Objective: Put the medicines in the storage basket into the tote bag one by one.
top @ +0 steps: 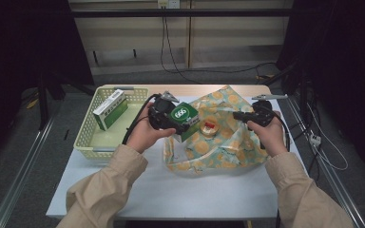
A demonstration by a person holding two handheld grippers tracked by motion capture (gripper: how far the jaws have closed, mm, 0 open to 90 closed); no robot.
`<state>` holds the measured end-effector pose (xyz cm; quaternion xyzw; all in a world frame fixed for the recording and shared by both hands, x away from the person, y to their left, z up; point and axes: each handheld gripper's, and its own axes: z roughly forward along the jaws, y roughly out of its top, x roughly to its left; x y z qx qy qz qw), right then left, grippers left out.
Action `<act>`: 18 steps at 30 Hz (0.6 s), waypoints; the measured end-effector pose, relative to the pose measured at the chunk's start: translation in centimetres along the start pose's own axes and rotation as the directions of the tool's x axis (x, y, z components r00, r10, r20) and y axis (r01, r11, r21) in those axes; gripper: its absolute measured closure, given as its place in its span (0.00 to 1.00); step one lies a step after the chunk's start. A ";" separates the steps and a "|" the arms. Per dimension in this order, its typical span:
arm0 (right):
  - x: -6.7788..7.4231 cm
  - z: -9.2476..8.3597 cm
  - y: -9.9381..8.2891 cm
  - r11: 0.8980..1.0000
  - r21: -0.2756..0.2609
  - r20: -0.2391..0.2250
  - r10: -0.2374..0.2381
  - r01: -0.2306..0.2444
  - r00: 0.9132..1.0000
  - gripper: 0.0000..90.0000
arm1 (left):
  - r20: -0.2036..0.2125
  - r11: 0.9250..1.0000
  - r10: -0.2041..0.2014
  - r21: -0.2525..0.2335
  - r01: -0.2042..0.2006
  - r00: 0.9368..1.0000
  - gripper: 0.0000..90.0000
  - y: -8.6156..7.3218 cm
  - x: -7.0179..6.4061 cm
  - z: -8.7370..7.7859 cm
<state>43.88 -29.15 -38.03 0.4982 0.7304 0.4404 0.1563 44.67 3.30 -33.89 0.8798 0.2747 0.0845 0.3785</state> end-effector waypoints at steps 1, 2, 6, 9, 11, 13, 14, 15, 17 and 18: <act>0.0 0.0 0.0 1.000 -0.002 -0.001 -0.002 0.002 1.000 1.00 | 0.007 1.000 0.005 0.004 -0.005 1.000 0.19 0.0 -0.3 0.4; 0.0 0.0 0.0 1.000 -0.003 -0.002 -0.001 0.001 1.000 1.00 | 0.017 1.000 0.008 0.004 -0.009 1.000 0.19 0.0 -0.6 0.9; 0.1 0.0 0.0 1.000 -0.007 -0.007 0.004 -0.004 1.000 1.00 | 0.057 0.999 0.033 0.023 -0.034 0.998 0.19 0.0 -1.9 2.7; 0.1 -0.1 0.0 1.000 -0.006 -0.008 0.004 -0.004 1.000 1.00 | 0.081 0.998 0.050 0.035 -0.053 0.995 0.19 -0.1 -2.7 4.2; 0.1 -0.1 0.1 1.000 -0.009 -0.009 0.004 -0.004 1.000 1.00 | 0.094 0.997 0.053 0.045 -0.057 0.994 0.18 -0.1 -3.2 5.1; 0.1 -0.2 0.1 1.000 -0.011 -0.010 0.006 -0.006 1.000 1.00 | 0.100 0.996 0.061 0.056 -0.067 0.993 0.18 -0.2 -3.6 6.1; 0.1 -0.2 0.1 1.000 -0.012 -0.010 0.006 -0.006 1.000 1.00 | 0.100 0.996 0.059 0.059 -0.065 0.993 0.18 -0.2 -3.8 6.6; 0.1 -0.2 0.1 1.000 -0.011 -0.011 0.005 -0.005 1.000 1.00 | 0.096 0.995 0.062 0.066 -0.068 0.993 0.18 -0.3 -4.0 7.1; 0.1 -0.2 0.1 1.000 -0.012 -0.011 0.004 -0.004 1.000 1.00 | 0.096 0.995 0.058 0.073 -0.065 0.994 0.18 -0.4 -4.2 8.0; 0.1 -0.3 0.1 1.000 -0.011 -0.012 0.003 -0.003 1.000 1.00 | 0.098 0.995 0.058 0.074 -0.065 0.994 0.18 -0.4 -4.2 8.4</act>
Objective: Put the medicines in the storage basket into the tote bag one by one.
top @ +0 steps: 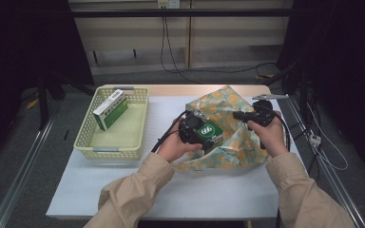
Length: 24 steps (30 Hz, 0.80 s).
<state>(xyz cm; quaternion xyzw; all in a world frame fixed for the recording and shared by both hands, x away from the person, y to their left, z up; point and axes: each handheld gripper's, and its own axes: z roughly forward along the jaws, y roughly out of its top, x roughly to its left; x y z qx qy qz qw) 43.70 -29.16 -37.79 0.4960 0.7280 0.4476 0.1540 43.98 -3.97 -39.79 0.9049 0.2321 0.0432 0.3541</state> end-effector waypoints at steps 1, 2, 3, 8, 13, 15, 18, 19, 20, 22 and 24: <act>0.0 0.0 0.0 1.000 -0.002 -0.002 0.000 0.000 1.000 1.00 | -0.003 1.000 0.005 0.011 -0.005 1.000 0.18 0.0 0.0 0.3; 0.0 0.0 0.0 1.000 -0.003 -0.004 -0.001 0.001 1.000 1.00 | -0.004 1.000 0.001 0.008 -0.001 1.000 0.18 0.0 0.0 0.7; 0.1 -0.1 0.0 1.000 -0.002 -0.005 -0.003 0.003 1.000 1.00 | -0.006 1.000 0.001 0.011 -0.001 1.000 0.18 -0.1 0.1 1.1; 0.1 -0.2 0.1 1.000 -0.002 -0.009 0.001 -0.001 1.000 1.00 | -0.012 1.000 -0.016 -0.020 0.016 1.000 0.18 0.3 0.7 2.0; 0.0 -0.4 0.1 1.000 -0.010 -0.012 0.000 0.000 1.000 1.00 | -0.071 1.000 -0.005 -0.020 0.004 0.997 0.18 1.0 1.1 2.9; 0.0 -0.3 0.1 1.000 -0.009 -0.015 -0.001 0.000 1.000 1.00 | -0.082 1.000 0.005 -0.024 -0.007 0.997 0.18 1.3 1.2 3.2; 0.1 -0.3 0.1 1.000 -0.006 -0.019 0.001 -0.001 1.000 1.00 | -0.104 1.000 -0.006 -0.027 0.003 0.995 0.18 1.6 1.6 3.6; 0.2 -0.3 0.0 1.000 -0.006 -0.019 -0.001 0.001 1.000 1.00 | -0.109 0.999 -0.011 -0.031 0.007 0.994 0.18 1.7 1.8 3.7; 0.2 -0.3 0.0 1.000 -0.006 -0.021 0.000 0.000 1.000 1.00 | -0.117 0.999 -0.010 -0.033 0.006 0.993 0.18 1.8 1.9 3.9; 0.2 -0.2 0.1 1.000 -0.008 -0.024 0.003 -0.003 1.000 1.00 | -0.127 0.999 -0.011 -0.043 0.005 0.992 0.18 2.0 2.3 4.1; 0.3 -0.1 0.1 1.000 -0.004 -0.026 -0.003 0.002 1.000 1.00 | -0.140 0.999 -0.023 -0.049 0.016 0.990 0.18 2.2 2.8 4.3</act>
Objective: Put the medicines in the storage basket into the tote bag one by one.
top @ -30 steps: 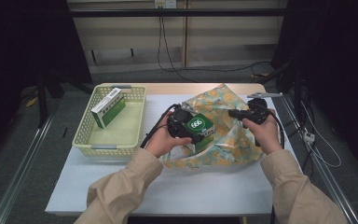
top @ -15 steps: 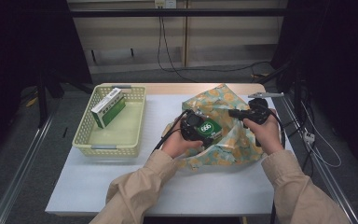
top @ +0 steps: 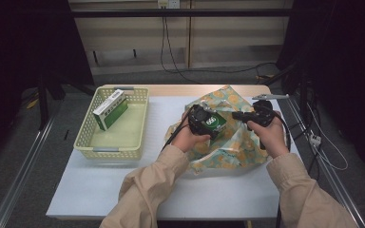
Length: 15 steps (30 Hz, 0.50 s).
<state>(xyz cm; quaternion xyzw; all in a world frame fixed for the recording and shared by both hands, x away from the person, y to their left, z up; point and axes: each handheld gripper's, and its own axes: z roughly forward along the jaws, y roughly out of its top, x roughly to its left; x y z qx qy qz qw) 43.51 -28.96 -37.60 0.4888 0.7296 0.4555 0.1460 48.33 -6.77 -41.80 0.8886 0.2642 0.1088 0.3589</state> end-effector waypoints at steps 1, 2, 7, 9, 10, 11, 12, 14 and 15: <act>0.0 0.0 0.0 1.000 0.004 0.001 -0.002 0.002 1.000 1.00 | -0.005 1.000 -0.008 -0.003 0.008 1.000 0.18 0.1 0.2 0.1; 0.1 0.1 0.0 1.000 0.004 -0.002 -0.002 0.002 1.000 1.00 | -0.007 1.000 -0.014 -0.006 0.014 1.000 0.18 0.2 0.5 0.3; 0.1 0.3 -0.1 1.000 0.005 -0.006 0.000 0.001 1.000 1.00 | -0.036 0.999 -0.036 -0.015 0.035 0.999 0.18 0.7 1.5 1.0; 0.2 0.3 -0.1 1.000 0.008 -0.010 0.005 -0.005 1.000 1.00 | -0.050 0.998 -0.058 -0.027 0.057 0.997 0.18 0.9 1.6 1.2; 0.2 0.3 -0.2 1.000 0.010 -0.011 0.007 -0.006 1.000 1.00 | -0.038 0.998 -0.063 -0.034 0.062 0.997 0.18 0.9 1.8 1.3; 0.2 0.4 -0.2 1.000 0.009 -0.010 0.004 -0.004 1.000 1.00 | -0.040 0.998 -0.060 -0.037 0.059 0.997 0.18 1.0 1.8 1.4; 0.2 0.4 -0.3 1.000 0.011 -0.009 0.006 -0.006 1.000 1.00 | -0.041 0.997 -0.063 -0.042 0.061 0.997 0.18 1.1 1.8 1.6; 0.1 0.5 -0.3 1.000 0.012 -0.009 0.009 -0.009 1.000 1.00 | -0.051 0.997 -0.067 -0.052 0.064 0.996 0.18 1.1 1.7 1.8; 0.1 0.5 -0.3 1.000 0.012 -0.009 0.012 -0.012 1.000 1.00 | -0.057 0.997 -0.062 -0.054 0.059 0.996 0.18 1.2 1.7 1.9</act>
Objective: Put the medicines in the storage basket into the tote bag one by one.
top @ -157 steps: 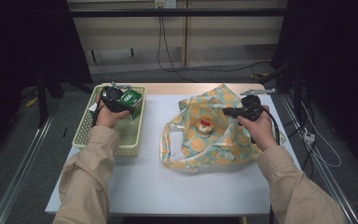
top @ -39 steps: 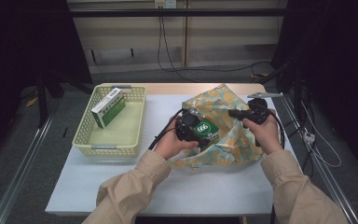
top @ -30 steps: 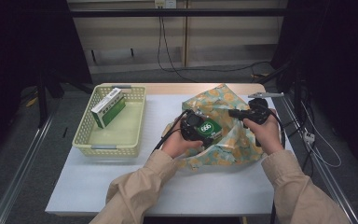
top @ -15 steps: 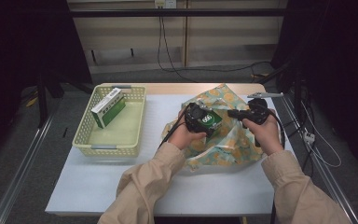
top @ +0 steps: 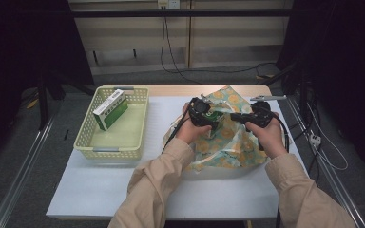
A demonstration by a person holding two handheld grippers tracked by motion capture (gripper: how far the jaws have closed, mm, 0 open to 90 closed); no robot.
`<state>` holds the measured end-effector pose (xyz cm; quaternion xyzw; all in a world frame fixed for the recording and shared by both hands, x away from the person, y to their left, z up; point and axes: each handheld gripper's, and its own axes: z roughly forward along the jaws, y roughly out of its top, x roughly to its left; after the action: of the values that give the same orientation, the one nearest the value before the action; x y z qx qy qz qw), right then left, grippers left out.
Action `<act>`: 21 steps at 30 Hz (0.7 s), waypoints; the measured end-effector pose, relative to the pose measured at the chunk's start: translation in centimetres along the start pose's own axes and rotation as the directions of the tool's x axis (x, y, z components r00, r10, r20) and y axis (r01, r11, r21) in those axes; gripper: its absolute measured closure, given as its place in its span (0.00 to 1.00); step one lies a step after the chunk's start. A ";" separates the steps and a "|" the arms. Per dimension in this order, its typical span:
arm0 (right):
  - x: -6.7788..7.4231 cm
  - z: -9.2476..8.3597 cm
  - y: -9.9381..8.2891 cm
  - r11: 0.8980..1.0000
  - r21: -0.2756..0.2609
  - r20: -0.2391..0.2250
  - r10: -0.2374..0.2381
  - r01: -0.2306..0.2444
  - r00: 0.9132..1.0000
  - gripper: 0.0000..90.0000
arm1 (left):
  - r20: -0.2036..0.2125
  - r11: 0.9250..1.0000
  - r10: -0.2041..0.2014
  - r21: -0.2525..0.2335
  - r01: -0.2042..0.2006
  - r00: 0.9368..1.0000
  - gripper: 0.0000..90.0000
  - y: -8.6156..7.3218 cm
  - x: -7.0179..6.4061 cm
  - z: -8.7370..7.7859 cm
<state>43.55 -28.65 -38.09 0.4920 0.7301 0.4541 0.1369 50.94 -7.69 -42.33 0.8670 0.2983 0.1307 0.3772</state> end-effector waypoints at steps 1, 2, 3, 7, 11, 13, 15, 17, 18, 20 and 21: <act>0.0 0.0 0.0 1.000 0.000 0.001 0.001 -0.001 1.000 1.00 | -0.002 1.000 -0.003 -0.003 0.003 1.000 0.17 0.0 -0.1 0.1; 0.0 0.0 0.0 1.000 0.003 0.003 -0.001 0.001 1.000 1.00 | -0.006 1.000 -0.008 -0.004 0.008 1.000 0.17 0.1 -0.1 0.2; 0.1 0.0 0.0 1.000 0.000 0.002 -0.001 0.001 1.000 1.00 | -0.009 1.000 -0.016 -0.006 0.016 1.000 0.17 0.1 -0.1 0.2; 0.1 0.0 0.1 1.000 -0.004 0.001 0.000 0.000 1.000 1.00 | 0.006 1.000 -0.011 0.004 0.011 1.000 0.15 0.0 -0.1 -0.2; 0.2 0.2 0.0 1.000 0.004 0.001 -0.002 0.002 1.000 1.00 | 0.038 1.000 -0.018 0.001 0.018 0.999 0.14 -0.4 0.0 -1.6; 0.3 0.3 0.0 1.000 0.005 0.001 -0.002 0.002 1.000 1.00 | 0.046 1.000 -0.011 0.001 0.011 0.999 0.13 -0.6 0.0 -2.5; 0.4 0.3 0.1 1.000 0.002 0.001 -0.009 0.009 1.000 1.00 | 0.052 1.000 -0.006 0.004 0.006 0.999 0.13 -0.9 0.1 -3.5; 0.6 0.3 0.1 1.000 0.000 -0.003 -0.007 0.007 1.000 1.00 | 0.061 1.000 -0.007 0.006 0.006 0.998 0.14 -1.2 0.3 -4.6; 0.6 0.3 0.1 1.000 -0.001 -0.004 -0.007 0.007 1.000 1.00 | 0.065 1.000 -0.009 -0.001 0.009 0.998 0.13 -1.3 0.4 -5.1; 0.7 0.3 0.1 1.000 0.003 -0.003 -0.006 0.006 1.000 1.00 | 0.068 1.000 -0.004 -0.003 0.004 0.998 0.14 -1.6 0.5 -6.2; 0.7 0.3 0.1 1.000 0.003 -0.001 -0.006 0.006 1.000 1.00 | 0.070 1.000 -0.004 -0.005 0.004 0.998 0.13 -1.7 0.5 -6.8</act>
<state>43.49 -27.83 -37.99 0.4896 0.7323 0.4530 0.1371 47.60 -2.53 -38.95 0.8695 0.2863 0.1004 0.3897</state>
